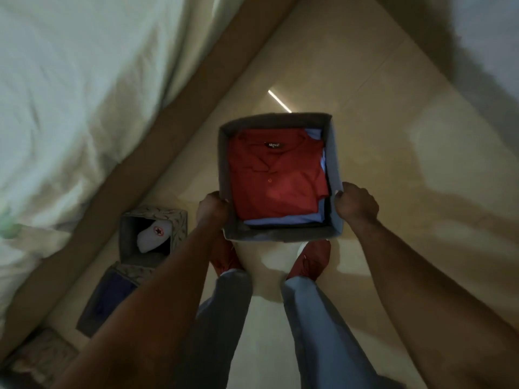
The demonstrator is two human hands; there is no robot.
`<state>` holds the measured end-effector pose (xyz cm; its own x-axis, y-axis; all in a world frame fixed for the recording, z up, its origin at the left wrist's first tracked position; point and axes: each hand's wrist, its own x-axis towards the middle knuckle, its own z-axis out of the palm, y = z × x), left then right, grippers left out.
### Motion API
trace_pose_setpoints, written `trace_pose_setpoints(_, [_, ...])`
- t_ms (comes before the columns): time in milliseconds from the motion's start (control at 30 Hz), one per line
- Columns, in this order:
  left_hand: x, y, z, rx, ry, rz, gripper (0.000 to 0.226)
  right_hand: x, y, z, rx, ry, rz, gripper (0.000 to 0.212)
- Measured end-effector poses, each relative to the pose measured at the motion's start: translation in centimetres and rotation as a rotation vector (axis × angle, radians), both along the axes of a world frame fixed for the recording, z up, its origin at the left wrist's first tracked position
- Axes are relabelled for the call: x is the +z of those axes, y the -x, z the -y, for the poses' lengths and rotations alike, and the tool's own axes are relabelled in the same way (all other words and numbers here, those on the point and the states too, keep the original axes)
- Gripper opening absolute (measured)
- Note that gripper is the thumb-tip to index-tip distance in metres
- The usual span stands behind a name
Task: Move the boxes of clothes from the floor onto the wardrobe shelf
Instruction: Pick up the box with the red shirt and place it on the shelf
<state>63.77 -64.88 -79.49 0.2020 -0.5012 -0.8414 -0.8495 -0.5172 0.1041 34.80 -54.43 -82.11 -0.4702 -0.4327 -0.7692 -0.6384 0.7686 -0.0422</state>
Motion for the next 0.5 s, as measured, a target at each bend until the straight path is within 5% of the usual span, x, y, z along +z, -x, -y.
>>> trace_pose_setpoints(267, [20.6,3.3,1.2,-0.089,0.113,-0.127,0.025,21.9,2.3,-2.9,-0.122,0.061,-0.036,0.033])
trace_pose_setpoints(500, [41.4,4.9,2.6,-0.335,0.432,-0.167,0.033,43.1,0.6,-5.9,-0.320,0.251,-0.112,0.037])
